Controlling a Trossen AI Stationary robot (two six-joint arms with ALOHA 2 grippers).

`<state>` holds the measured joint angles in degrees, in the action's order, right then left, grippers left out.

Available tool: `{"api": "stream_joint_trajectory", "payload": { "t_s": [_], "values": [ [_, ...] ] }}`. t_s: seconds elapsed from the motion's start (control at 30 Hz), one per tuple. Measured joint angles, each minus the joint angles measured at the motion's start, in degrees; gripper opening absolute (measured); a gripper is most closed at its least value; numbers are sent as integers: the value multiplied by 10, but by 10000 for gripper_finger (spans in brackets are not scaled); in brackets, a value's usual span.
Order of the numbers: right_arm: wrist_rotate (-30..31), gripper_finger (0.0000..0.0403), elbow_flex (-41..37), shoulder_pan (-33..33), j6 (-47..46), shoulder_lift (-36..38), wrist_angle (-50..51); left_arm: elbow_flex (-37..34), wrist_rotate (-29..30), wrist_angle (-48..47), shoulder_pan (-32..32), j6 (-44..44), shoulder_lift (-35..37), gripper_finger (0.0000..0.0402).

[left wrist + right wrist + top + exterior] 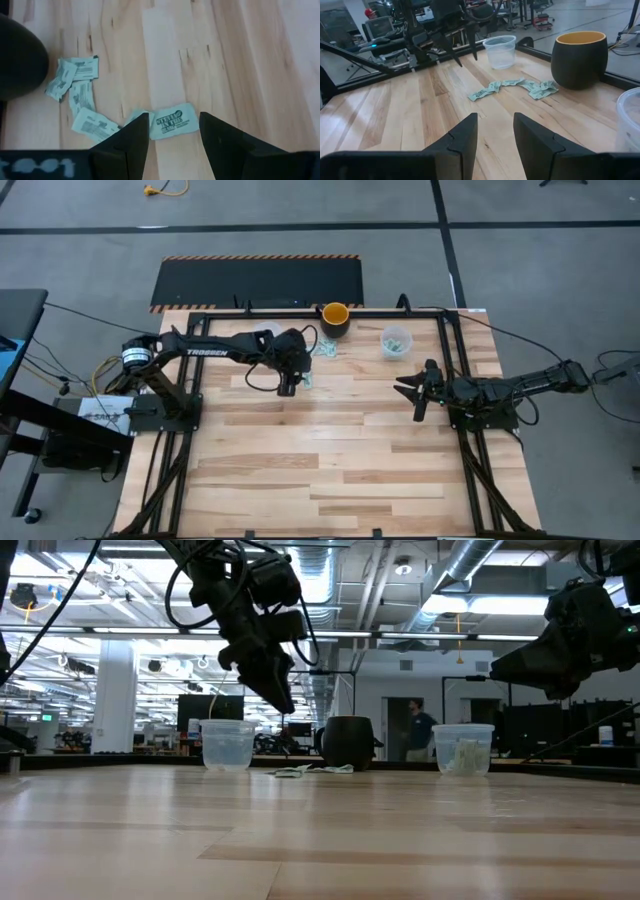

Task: Pick and place Stevia / Truvia into bins
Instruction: Put the stevia packet into the left transparent container

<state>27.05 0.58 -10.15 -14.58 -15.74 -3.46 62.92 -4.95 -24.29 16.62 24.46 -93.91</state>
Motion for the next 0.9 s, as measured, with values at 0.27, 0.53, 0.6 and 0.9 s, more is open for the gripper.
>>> {"api": "stream_joint_trajectory", "payload": {
  "t_s": [0.27,0.53,0.6,0.9],
  "values": [
    [0,121,0,0,0,0,0,0,-10,14,0,-23,-38,164],
    [0,121,0,0,0,0,0,0,-7,3,0,-21,-76,164],
    [0,121,0,0,0,0,0,0,-7,5,0,-15,-76,164],
    [0,121,0,0,0,0,0,0,-6,8,0,-3,-105,164]
  ]
}}
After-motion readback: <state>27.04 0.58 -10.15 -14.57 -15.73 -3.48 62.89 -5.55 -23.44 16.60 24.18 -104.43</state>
